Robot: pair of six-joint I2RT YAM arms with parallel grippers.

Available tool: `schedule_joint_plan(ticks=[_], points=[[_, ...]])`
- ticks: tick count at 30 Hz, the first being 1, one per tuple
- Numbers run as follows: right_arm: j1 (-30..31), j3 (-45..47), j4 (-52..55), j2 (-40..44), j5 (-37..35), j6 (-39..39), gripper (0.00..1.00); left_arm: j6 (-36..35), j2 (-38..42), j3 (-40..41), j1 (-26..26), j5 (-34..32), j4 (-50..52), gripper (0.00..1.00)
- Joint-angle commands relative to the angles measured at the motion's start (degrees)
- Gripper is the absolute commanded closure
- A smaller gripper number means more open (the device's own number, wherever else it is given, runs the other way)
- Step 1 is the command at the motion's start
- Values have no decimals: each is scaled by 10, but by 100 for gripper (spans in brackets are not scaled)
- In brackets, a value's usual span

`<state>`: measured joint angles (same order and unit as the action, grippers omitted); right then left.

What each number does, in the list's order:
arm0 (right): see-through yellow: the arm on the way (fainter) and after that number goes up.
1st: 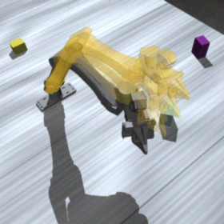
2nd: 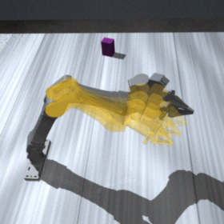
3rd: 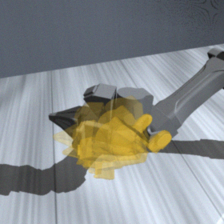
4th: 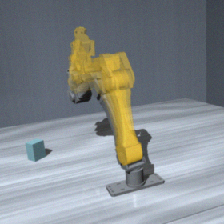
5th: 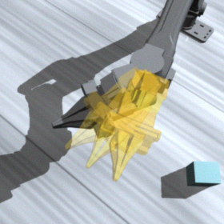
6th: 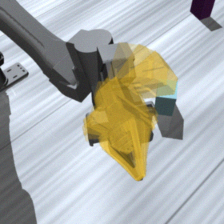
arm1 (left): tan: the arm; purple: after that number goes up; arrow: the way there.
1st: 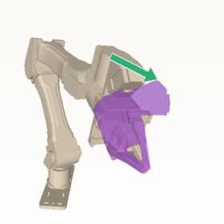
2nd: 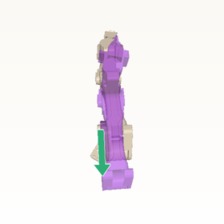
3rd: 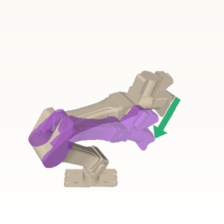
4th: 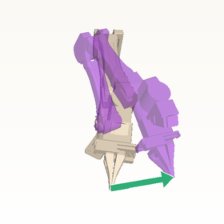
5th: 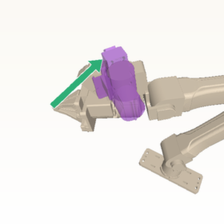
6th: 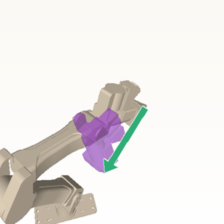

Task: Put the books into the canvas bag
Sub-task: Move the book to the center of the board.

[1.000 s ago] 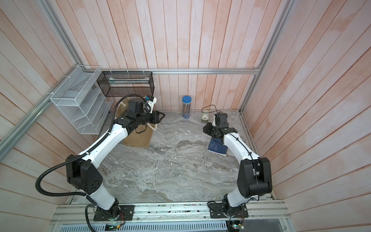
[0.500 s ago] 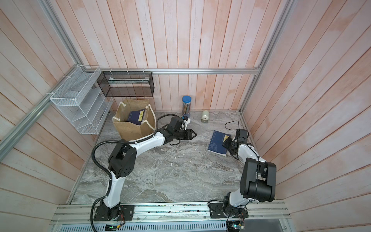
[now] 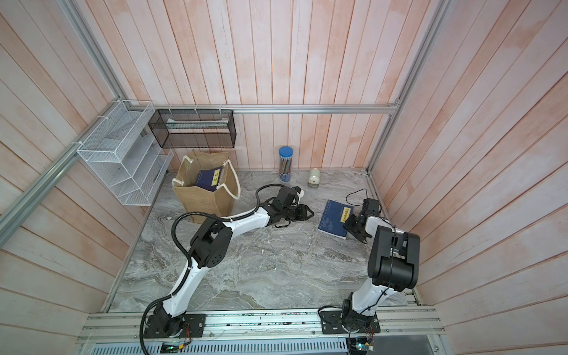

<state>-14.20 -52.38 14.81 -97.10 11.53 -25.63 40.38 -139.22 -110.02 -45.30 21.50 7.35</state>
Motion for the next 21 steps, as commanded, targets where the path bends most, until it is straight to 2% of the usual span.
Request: schedule_joint_plan(ticks=[1, 5, 10, 17, 21], points=[[-1, -11, -3, -24, 22, 23, 56, 9, -37, -38, -6, 23, 12, 53], [12, -19, 3, -46, 33, 33, 63, 14, -64, -59, -7, 42, 25, 53], [54, -27, 16, -55, 34, 50, 71, -5, -57, -48, -5, 52, 38, 53], [129, -34, 44, -68, 19, 67, 73, 9, -5, 53, 10, 77, -12, 53], [181, -37, 56, -65, 10, 66, 74, 6, 48, 137, 19, 94, -33, 54]])
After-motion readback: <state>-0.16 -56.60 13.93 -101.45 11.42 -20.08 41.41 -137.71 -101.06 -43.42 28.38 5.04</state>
